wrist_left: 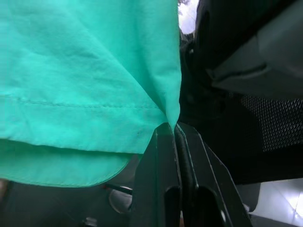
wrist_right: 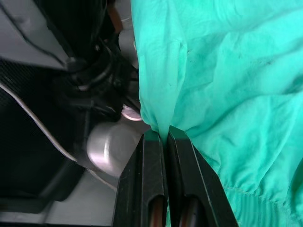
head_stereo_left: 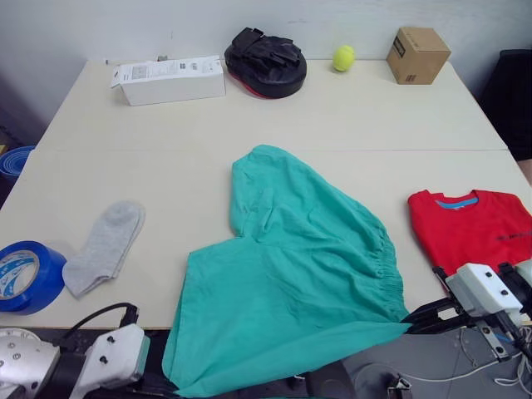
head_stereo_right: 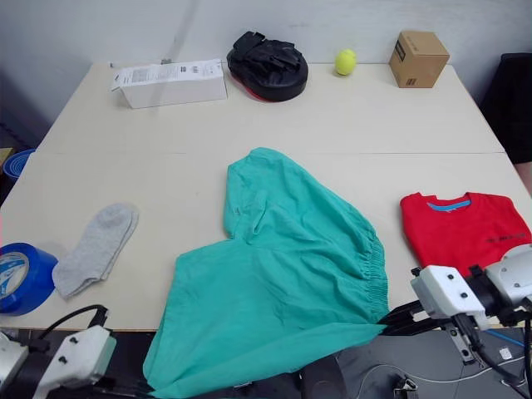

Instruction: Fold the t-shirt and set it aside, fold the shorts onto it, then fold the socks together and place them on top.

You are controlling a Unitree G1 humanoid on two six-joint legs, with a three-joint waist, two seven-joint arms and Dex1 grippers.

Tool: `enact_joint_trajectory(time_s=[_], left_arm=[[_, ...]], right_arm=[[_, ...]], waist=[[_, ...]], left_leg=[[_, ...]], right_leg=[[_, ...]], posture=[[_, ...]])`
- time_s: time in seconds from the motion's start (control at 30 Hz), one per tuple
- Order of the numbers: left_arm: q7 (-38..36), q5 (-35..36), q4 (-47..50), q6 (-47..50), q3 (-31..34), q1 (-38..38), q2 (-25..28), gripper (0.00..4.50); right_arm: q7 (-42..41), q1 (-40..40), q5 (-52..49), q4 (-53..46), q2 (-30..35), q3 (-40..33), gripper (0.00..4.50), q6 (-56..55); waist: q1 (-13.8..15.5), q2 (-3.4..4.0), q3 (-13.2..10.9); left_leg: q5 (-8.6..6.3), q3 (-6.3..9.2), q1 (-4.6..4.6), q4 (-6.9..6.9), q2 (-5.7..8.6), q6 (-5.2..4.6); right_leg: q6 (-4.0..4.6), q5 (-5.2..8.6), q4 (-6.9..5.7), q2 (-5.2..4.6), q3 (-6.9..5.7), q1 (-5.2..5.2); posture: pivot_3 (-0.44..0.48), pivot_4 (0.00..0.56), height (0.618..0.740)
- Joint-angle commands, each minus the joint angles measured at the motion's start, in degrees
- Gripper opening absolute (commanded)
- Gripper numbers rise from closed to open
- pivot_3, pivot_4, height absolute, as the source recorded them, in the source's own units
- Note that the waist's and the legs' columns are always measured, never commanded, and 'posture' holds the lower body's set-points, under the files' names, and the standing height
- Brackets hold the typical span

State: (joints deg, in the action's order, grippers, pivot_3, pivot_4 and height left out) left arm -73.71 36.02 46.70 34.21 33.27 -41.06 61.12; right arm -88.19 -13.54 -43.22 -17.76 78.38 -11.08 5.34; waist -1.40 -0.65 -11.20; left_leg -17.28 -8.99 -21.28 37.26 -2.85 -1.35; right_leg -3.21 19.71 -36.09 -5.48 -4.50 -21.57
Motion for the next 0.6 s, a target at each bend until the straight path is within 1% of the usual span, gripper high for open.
enact_joint_trajectory(time_s=[0.03, 0.13, 0.2, 0.23, 0.27, 0.3, 0.33, 0.43, 0.5, 0.57, 0.6], left_arm=[[-1.0, 6.0, -3.8, 5.1, 2.5, 7.6, 3.9, 0.03], [1.6, 8.8, -11.0, 7.8, -0.4, 20.3, 7.5, 0.03], [2.5, 9.6, -16.0, 8.8, -3.7, 29.1, 9.5, 0.03], [2.7, 9.1, -19.4, 8.4, -6.4, 34.8, 10.4, 0.03], [2.8, 8.8, -21.8, 8.2, -8.5, 39.0, 11.0, 0.03], [3.0, 7.1, -25.1, 7.1, -12.0, 44.7, 10.9, 0.03], [3.5, 5.3, -28.0, 6.0, -15.3, 50.0, 10.4, 0.03], [4.8, 0.9, -35.5, 4.6, -23.3, 63.2, 7.2, 0.03], [5.6, -5.1, -41.9, 0.5, -29.6, 73.1, 3.1, 0.03], [6.3, -11.5, -48.9, -5.3, -34.7, 81.4, -1.7, 0.03], [6.8, -14.2, -53.3, -7.8, -36.7, 85.6, -4.3, 0.03]], right_arm=[[-4.3, 1.8, -4.3, -0.3, 1.0, -2.7, 0.0, 6.4], [-2.7, 5.8, -6.1, 0.9, -0.5, -2.1, 0.0, 11.4], [-1.5, 7.8, -7.4, 1.5, -1.4, -1.9, 0.0, 15.1], [-0.8, 8.5, -8.2, 1.8, -1.8, -2.0, 0.0, 17.2], [-0.4, 9.0, -8.6, 1.9, -2.2, -2.2, 0.0, 18.9], [0.6, 9.6, -9.3, 2.3, -2.9, -2.3, 0.0, 20.8], [1.7, 10.3, -9.6, 2.6, -3.8, -2.6, 0.0, 22.2], [5.3, 13.1, -10.0, 3.4, -6.7, -2.7, 0.0, 25.9], [8.6, 15.0, -10.0, 3.8, -9.1, -2.8, 0.0, 28.0], [11.8, 16.4, -9.1, 4.2, -11.2, -2.9, 0.0, 29.4], [13.4, 17.0, -8.5, 4.5, -12.4, -2.9, 0.0, 29.9]], waist=[[-0.1, 0.0, 0.0], [-0.1, 0.04, 0.0], [-0.2, 0.04, 0.0], [-0.2, 0.03, 0.0], [-0.2, 0.03, 0.0], [-0.2, 0.04, 0.0], [-0.1, 0.04, 0.0], [0.0, 0.04, 0.0], [0.1, 0.01, 0.0], [0.3, -0.08, 0.0], [0.4, -0.09, 0.0]], left_leg=[[0.0, 0.0, 0.0, 0.0, 0.0, 0.0], [0.02, 0.0, 0.0, 0.0, 0.0, 0.03], [0.05, 0.0, 0.0, -0.05, 0.01, 0.07], [0.05, -0.01, -0.02, -0.09, 0.01, 0.09], [0.04, -0.01, -0.02, -0.11, 0.01, 0.12], [0.03, -0.01, -0.02, -0.12, 0.01, 0.13], [0.02, -0.01, -0.06, -0.16, 0.01, 0.16], [0.01, -0.04, -0.19, -0.16, 0.02, 0.2], [0.02, -0.14, -0.28, -0.03, 0.07, 0.19], [0.1, -0.23, -0.42, 0.15, 0.09, 0.16], [0.12, -0.27, -0.68, 0.38, 0.09, 0.14]], right_leg=[[0.0, 0.0, 0.0, 0.0, 0.0, 0.0], [0.0, 0.0, -0.04, 0.0, 0.0, -0.03], [-0.12, -0.07, -0.05, 0.0, 0.01, -0.03], [-0.23, -0.13, -0.04, 0.0, 0.01, -0.05], [-0.32, -0.18, -0.04, 0.0, 0.0, -0.06], [-0.44, -0.24, -0.05, 0.0, 0.0, -0.07], [-0.65, -0.36, -0.05, 0.01, -0.01, -0.14], [-0.66, -0.36, -0.15, 0.03, -0.04, -0.33], [-0.67, -0.35, -0.43, 0.04, 0.0, -0.47], [-0.71, -0.37, -0.64, 0.08, 0.03, -0.64], [-0.76, -0.38, -0.84, 0.1, 0.05, -0.89]], posture=[[0.0, 0.15, 0.74], [0.0, 0.15, 0.74], [0.0, 0.15, 0.74], [0.0, 0.15, 0.74], [0.0, 0.15, 0.74], [0.0, 0.15, 0.74], [0.0, 0.15, 0.74], [0.0, 0.15, 0.74], [0.0, 0.15, 0.74], [0.0, 0.15, 0.74], [0.0, 0.15, 0.74]])
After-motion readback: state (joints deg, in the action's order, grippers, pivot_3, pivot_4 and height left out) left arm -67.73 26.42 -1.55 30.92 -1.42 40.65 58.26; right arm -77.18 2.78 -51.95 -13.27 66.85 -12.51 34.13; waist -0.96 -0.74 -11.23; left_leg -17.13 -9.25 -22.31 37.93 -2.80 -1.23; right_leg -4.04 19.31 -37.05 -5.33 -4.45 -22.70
